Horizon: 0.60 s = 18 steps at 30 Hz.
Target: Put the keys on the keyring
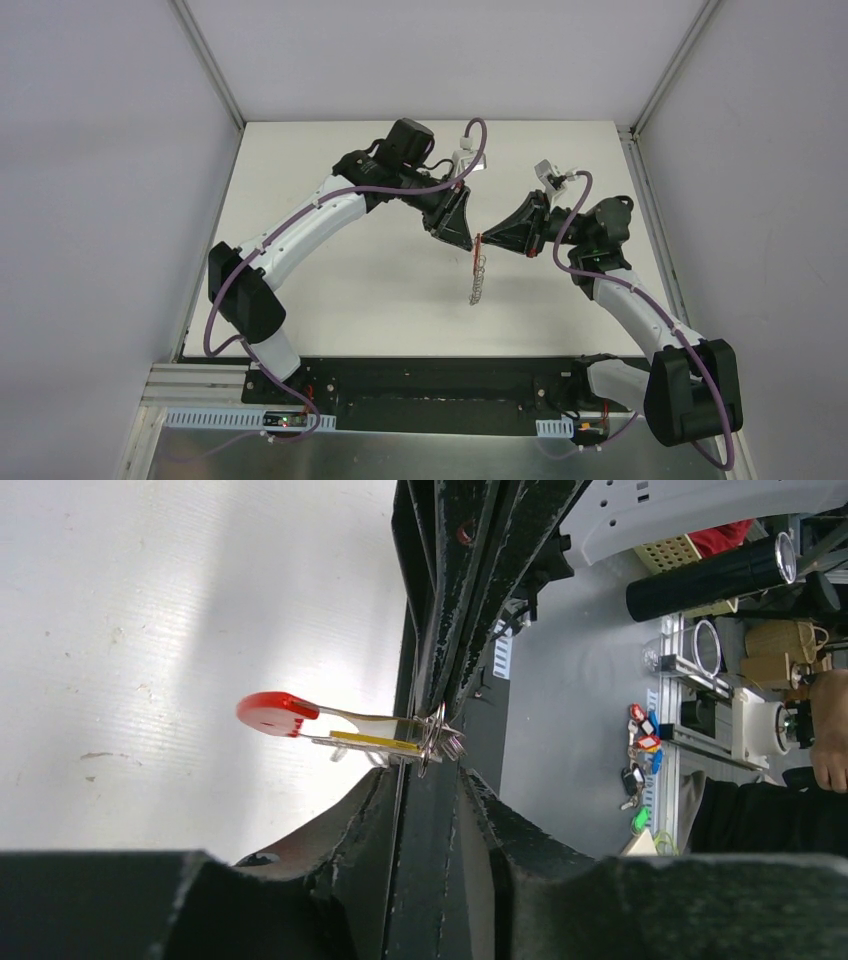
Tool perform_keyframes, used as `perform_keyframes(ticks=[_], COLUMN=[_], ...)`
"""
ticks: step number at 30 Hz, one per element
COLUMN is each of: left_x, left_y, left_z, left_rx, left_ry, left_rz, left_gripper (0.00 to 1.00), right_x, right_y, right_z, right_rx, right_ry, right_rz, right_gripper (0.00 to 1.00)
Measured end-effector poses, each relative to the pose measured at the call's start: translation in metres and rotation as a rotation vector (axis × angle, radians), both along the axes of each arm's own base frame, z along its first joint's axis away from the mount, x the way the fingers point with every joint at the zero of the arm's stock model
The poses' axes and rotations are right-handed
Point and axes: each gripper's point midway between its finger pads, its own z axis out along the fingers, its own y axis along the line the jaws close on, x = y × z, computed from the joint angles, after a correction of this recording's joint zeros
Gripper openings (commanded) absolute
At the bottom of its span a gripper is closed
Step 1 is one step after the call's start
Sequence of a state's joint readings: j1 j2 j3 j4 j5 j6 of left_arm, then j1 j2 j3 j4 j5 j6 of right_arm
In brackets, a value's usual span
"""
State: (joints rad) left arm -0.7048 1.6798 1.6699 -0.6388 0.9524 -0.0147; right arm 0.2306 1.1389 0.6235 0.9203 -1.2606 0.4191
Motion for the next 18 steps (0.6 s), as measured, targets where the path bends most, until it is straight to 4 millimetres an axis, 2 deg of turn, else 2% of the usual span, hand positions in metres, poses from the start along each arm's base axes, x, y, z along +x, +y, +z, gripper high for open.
perform_keyframes(ticks=[7,13,18], left_x=[-0.002,0.0011,0.0012], left_y=[-0.0059,-0.0073,-0.0066], left_z=[0.0083,0.0059,0.0026], left_rx=[-0.039,-0.039,-0.041], left_ry=[0.036,0.065,0.077], left_rz=[-0.008,0.001,-0.002], left_gripper=[0.13,0.01,0.0], right_x=[0.0001,0.0012,0.0016], right_y=[-0.0001,-0.0011,-0.0012], right_z=[0.0002,-0.0001,-0.0008], right_rx=[0.001,0.0,-0.002], right_ry=[-0.004,-0.006,-0.006], right_rz=[0.0,-0.005,-0.006], right_gripper=[0.0,0.0,0.0])
